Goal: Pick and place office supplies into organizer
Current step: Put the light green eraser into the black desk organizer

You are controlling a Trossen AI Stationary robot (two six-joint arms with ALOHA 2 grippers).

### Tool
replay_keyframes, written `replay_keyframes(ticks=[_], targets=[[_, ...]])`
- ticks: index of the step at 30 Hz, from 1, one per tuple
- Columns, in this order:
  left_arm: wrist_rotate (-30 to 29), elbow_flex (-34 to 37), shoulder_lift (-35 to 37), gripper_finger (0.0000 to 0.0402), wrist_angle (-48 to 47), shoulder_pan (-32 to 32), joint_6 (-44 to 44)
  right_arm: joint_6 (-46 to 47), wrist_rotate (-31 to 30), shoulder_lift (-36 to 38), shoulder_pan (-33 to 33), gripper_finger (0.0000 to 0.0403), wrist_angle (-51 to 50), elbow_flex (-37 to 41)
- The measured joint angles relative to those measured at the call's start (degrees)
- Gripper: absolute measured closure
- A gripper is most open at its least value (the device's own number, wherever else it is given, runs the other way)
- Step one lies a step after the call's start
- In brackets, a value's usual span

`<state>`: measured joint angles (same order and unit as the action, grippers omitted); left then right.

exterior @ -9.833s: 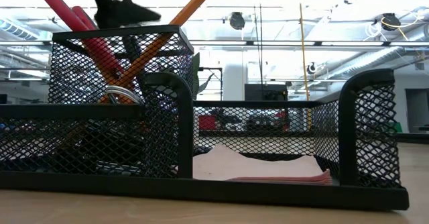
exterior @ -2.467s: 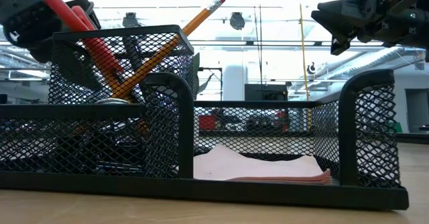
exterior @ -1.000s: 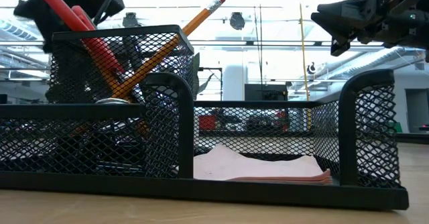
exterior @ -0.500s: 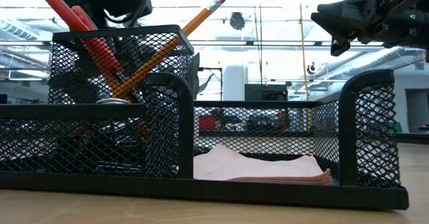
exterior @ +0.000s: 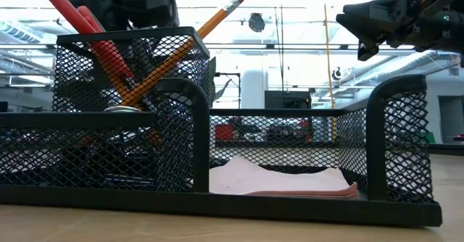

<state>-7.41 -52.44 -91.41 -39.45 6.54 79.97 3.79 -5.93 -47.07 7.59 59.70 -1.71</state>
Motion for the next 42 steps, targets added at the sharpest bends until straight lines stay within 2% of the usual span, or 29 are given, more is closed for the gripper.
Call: replay_keyframes(ticks=[6, 13, 24, 42], targets=[[1.86, -1.68, -2.42, 0.0050, 0.42, 1.59, -6.54, 0.00, 0.00, 0.04, -0.02, 0.0312, 0.04, 0.00], [1.84, -1.84, -3.43, 0.0050, 3.08, 3.59, -6.36, 0.00, 0.00, 0.04, -0.01, 0.0312, 0.02, 0.00], [1.77, -1.84, -3.67, 0.0050, 6.35, 3.20, -7.30, 0.00, 0.00, 0.04, -0.01, 0.0312, 0.00, 0.00], [2.15, -2.39, -8.25, 0.0051, 8.48, 3.03, -6.21, 0.00, 0.00, 0.02, -0.02, 0.0312, 0.02, 0.02]])
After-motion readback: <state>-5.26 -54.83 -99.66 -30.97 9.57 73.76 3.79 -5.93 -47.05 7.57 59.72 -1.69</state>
